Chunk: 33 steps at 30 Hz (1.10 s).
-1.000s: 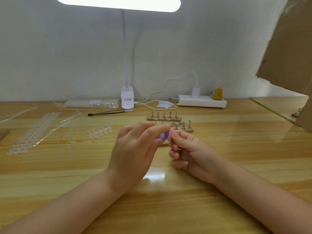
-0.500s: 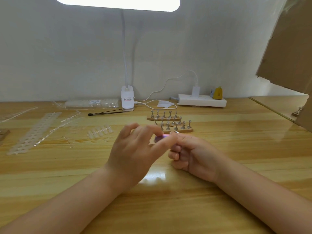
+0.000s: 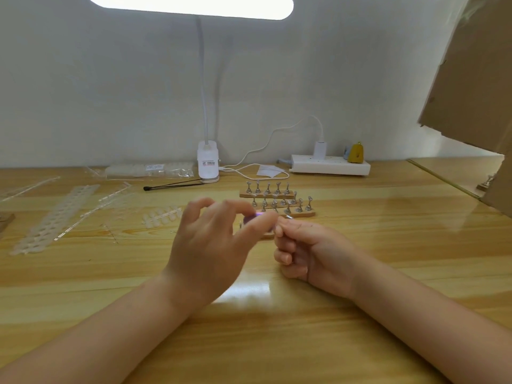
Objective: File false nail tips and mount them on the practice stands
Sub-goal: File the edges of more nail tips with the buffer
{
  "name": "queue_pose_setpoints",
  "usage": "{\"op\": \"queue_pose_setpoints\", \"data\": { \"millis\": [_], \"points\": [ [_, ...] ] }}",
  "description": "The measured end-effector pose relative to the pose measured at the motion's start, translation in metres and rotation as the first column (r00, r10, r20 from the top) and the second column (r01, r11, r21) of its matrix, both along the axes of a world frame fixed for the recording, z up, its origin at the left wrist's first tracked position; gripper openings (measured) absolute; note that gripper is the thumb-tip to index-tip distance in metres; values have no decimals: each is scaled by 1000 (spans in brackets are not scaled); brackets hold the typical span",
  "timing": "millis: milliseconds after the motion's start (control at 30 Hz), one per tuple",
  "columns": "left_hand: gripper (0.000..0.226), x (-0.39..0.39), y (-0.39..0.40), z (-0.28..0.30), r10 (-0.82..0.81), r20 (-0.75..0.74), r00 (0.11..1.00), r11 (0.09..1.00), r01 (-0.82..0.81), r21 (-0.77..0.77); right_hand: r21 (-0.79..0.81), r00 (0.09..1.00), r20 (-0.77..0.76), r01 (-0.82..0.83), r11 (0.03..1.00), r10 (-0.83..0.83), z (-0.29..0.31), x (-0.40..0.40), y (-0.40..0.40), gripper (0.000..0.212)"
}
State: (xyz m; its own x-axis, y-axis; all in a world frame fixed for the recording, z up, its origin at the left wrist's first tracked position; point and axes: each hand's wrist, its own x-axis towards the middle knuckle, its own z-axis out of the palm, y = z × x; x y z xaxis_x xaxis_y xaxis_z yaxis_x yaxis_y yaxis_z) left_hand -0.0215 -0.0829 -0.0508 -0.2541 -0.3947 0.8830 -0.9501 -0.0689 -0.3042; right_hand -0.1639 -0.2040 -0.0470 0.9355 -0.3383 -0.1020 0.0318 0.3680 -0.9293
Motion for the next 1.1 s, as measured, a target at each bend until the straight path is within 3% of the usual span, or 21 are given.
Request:
{"op": "queue_pose_setpoints", "data": {
  "millis": [100,267,433,500,633,767,933,1033,1100],
  "points": [
    [38,-14,-3,-4,-118,68,991,993,116,26,-24,1000,-5,-16,1000,16,0,0,1,29],
    [47,1,-1,-1,16,-13,1000,999,-15,50,-18,1000,-13,-24,1000,23,2,-1,1,11],
    [35,-18,-3,-4,-136,109,985,991,133,28,-86,998,-9,-62,994,62,4,-2,4,15],
    [36,-14,-3,-3,-76,102,992,996,70,56,-113,998,-27,-61,992,58,3,-2,4,25],
    [48,2,1,1,-3,32,999,999,2,32,-70,998,-30,-52,996,50,3,-1,3,13],
    [24,-20,-4,-2,-162,125,979,987,159,32,-82,996,-32,-83,993,81,4,-2,3,12],
    [41,5,2,4,23,19,1000,999,-24,45,-44,997,-46,-57,997,55,0,0,-1,13],
    [32,-8,-2,2,-101,93,990,995,100,22,-65,994,-24,-108,992,107,0,0,-3,12],
    [26,-17,-3,-1,-150,157,976,989,146,36,-129,989,-38,-148,981,145,1,-1,-2,28]
  ]
}}
